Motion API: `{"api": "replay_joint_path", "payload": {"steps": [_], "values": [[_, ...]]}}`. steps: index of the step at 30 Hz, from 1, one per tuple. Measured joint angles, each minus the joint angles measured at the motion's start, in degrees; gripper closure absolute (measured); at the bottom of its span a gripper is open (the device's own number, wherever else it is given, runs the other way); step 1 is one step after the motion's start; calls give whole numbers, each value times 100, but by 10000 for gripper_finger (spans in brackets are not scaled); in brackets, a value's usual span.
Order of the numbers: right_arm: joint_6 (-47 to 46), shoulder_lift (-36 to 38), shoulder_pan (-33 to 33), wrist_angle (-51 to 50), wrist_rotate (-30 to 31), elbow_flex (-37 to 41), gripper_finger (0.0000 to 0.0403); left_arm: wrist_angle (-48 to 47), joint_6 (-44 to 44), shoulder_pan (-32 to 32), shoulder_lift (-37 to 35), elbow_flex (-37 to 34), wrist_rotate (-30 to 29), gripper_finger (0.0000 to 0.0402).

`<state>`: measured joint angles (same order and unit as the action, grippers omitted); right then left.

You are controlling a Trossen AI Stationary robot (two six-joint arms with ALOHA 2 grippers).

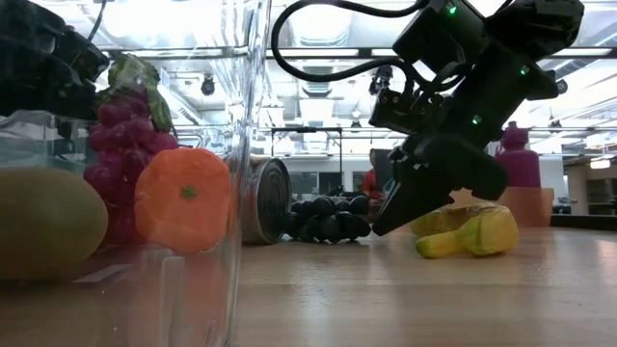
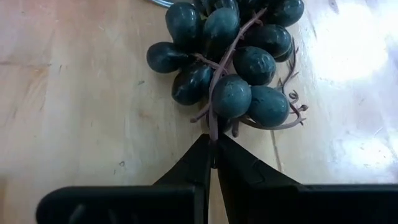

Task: Pick & Place Food Item
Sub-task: Put the black grapes into the transparent bin

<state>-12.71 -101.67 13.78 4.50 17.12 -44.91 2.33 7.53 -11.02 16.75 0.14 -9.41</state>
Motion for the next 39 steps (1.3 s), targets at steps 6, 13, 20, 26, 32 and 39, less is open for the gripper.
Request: {"api": "replay_joint_path", "payload": {"steps": [6,13,20,26,32,39], "values": [[-79,0,109,-61,-97,0,385,0,0,1,-2,-1,-2,66],[-376,0,210,-175,-88,2,385,0,0,0,0,0,0,66],[-712,0,315,-263,-66,2,385,0,0,1,0,-1,0,66],[-820,0,524,-263,65,2,385,0,0,2,0,-2,-2,66],[-833,0,727,-263,421,-53,385,0,0,2,0,0,-2,66],[-768,76,900,-262,891,-74,385,0,0,1,-1,0,0,66]]}}
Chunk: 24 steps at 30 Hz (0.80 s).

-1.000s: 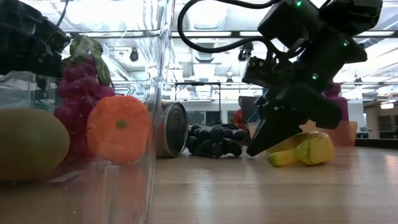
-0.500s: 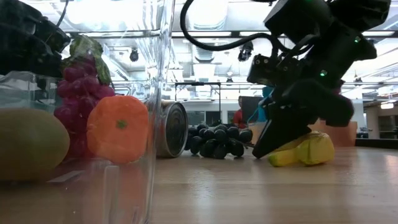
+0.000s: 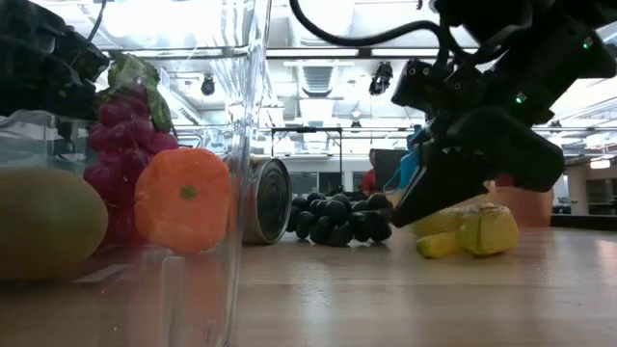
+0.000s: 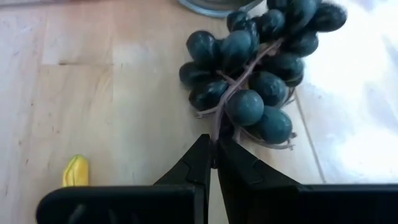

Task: Pick & Place Food Item
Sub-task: Put the black grapes into the transparent bin

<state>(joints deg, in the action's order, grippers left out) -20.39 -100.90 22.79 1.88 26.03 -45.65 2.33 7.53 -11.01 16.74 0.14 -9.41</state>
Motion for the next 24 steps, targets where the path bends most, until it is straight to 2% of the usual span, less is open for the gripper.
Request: {"api": "replay_joint_path", "payload": {"steps": [13,24], "values": [[-43,98,28,-43,132,0,385,0,0,1,1,0,0,66],[147,231,380,-95,1222,-191,385,-2,0,-1,-1,-2,0,66]]}}
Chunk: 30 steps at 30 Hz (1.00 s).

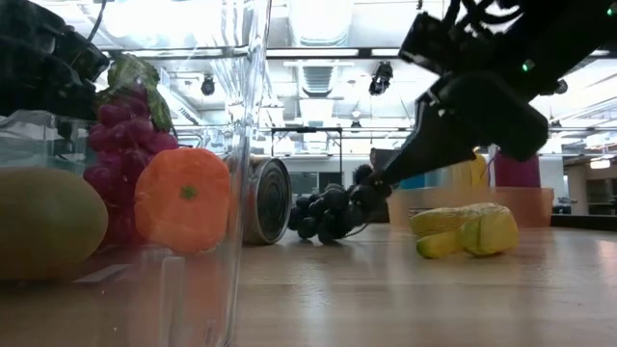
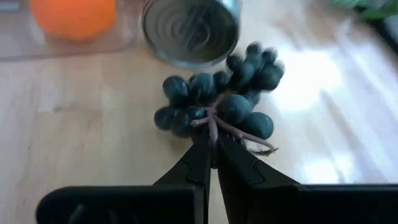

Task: Pick & Place Food Item
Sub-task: Put the black grapes into the transparent bin

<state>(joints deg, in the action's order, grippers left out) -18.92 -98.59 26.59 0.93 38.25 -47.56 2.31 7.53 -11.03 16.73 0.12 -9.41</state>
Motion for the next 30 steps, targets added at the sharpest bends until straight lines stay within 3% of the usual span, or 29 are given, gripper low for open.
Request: {"api": "replay_joint_path", "payload": {"steps": [9,30], "values": [[408,133,234,-63,976,-205,385,2,0,1,2,1,-1,66],[1987,440,228,-74,1640,-769,385,2,0,2,2,2,0,66]]}}
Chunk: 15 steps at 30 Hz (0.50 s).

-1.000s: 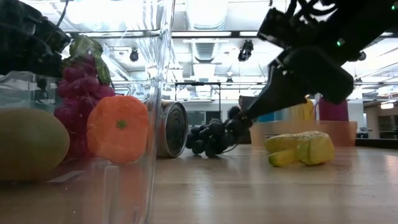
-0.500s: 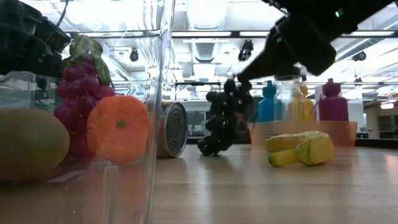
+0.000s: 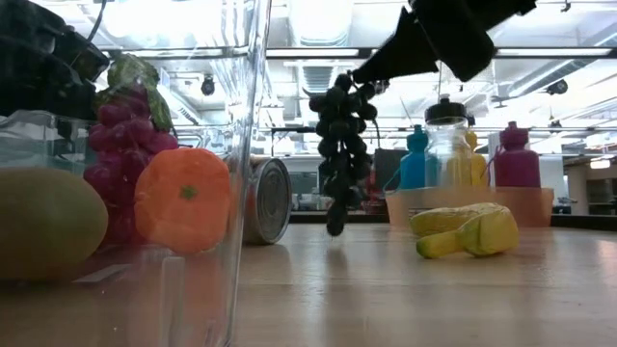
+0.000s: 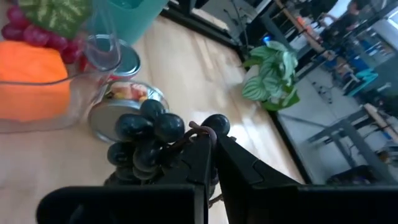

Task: Pick & Place Food Item
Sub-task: Put the black grapes into the transparent bin

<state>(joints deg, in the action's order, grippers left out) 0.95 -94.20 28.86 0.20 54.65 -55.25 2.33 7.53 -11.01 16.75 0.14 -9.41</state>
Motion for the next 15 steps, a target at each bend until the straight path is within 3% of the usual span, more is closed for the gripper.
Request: {"api": "replay_joint_path", "payload": {"steps": [15], "values": [[969,192,2,12,343,-510,386,0,0,-1,-2,0,-1,66]]}}
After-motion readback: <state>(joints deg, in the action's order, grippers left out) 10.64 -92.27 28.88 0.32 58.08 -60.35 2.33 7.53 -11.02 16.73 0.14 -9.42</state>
